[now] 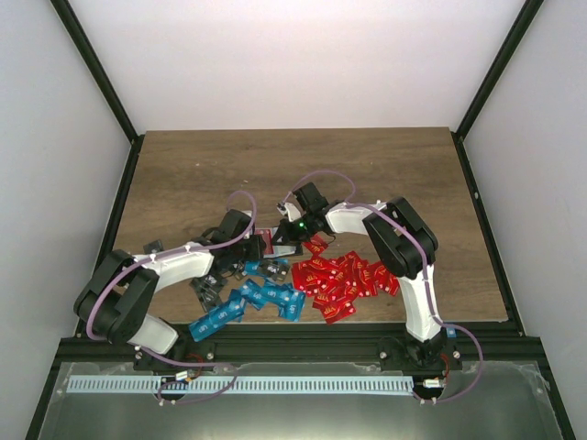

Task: Put the credit cards into the card holder

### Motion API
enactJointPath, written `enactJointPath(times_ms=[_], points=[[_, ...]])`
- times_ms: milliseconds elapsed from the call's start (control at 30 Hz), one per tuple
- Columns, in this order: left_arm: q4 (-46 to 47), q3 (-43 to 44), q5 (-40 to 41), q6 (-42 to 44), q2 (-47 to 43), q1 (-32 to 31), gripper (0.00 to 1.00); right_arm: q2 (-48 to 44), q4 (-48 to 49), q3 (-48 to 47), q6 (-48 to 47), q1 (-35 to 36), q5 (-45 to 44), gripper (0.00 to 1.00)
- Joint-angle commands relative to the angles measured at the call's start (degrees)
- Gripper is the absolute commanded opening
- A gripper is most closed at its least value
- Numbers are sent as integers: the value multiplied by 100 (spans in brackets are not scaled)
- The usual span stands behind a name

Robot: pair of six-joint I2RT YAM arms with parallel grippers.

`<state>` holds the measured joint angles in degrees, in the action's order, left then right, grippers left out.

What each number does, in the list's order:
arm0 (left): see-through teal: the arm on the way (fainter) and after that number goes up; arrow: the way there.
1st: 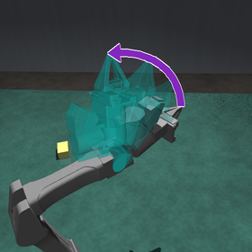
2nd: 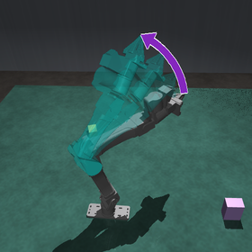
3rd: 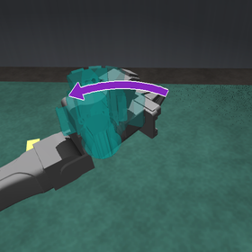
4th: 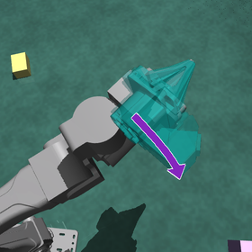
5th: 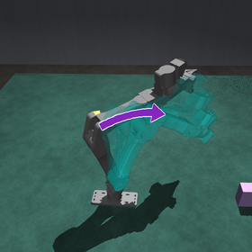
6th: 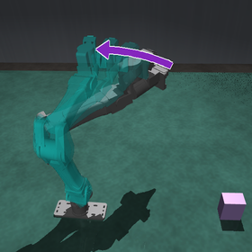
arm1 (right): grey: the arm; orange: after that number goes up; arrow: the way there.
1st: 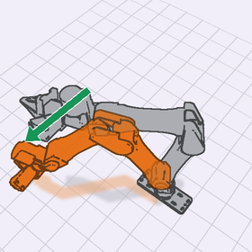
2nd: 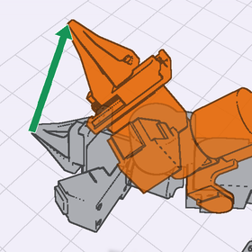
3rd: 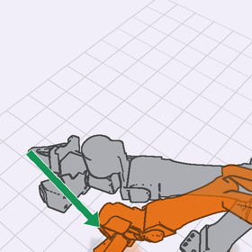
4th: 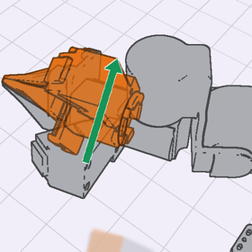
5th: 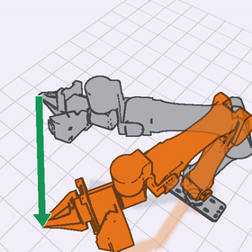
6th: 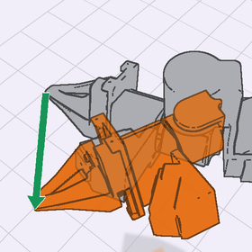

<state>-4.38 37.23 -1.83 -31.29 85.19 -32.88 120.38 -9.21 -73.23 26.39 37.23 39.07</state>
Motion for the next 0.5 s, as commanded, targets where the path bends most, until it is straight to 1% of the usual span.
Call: enactJointPath(times_ms=[0, 300, 467], points=[[151, 139, -79, -9, 116, 1, 46, 156, -13, 48, -40, 47, 39, 1], [339, 179, -281, -29, 221, -14, 46, 160, -2, 59, -31, 47, 78, 1], [342, 189, -241, -76, 123, -75, 46, 155, 7, 54, -30, 40, 95, 1]])
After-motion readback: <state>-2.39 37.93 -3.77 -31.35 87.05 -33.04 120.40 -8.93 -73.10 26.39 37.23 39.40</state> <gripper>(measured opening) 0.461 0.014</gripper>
